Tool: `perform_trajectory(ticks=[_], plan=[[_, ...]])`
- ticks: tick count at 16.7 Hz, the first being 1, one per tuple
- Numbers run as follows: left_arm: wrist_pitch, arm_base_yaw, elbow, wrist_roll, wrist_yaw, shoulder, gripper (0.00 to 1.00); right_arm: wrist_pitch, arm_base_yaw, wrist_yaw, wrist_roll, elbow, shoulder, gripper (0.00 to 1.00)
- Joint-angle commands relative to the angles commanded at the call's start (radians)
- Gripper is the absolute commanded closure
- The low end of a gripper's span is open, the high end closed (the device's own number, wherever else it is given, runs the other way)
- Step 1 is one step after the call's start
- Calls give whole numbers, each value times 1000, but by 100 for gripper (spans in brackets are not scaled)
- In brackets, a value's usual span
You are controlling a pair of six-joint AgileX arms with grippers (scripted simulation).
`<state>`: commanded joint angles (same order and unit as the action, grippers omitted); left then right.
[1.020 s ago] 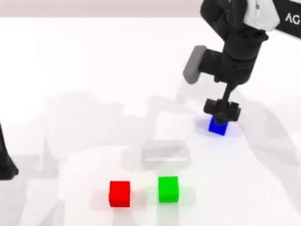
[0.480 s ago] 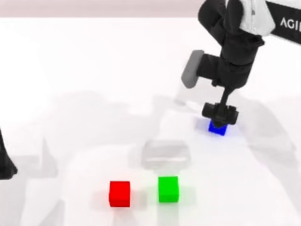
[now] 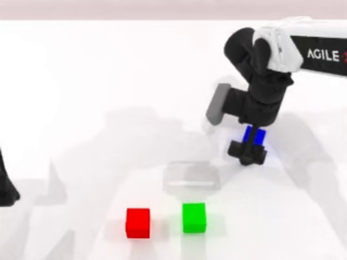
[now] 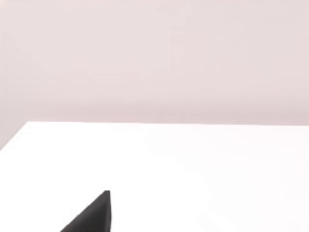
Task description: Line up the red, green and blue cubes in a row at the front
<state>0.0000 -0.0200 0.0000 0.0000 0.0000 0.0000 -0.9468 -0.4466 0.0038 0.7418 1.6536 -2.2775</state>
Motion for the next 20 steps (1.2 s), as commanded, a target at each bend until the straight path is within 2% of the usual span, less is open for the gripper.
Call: perform_trajectory(ticks=[3,16,20], plan=[[0,0,0,0,0,0,0,0,0,0,0,0,0,0],[0,0,0,0,0,0,0,0,0,0,0,0,0,98],[0,0,0,0,0,0,0,0,0,0,0,0,0,100]])
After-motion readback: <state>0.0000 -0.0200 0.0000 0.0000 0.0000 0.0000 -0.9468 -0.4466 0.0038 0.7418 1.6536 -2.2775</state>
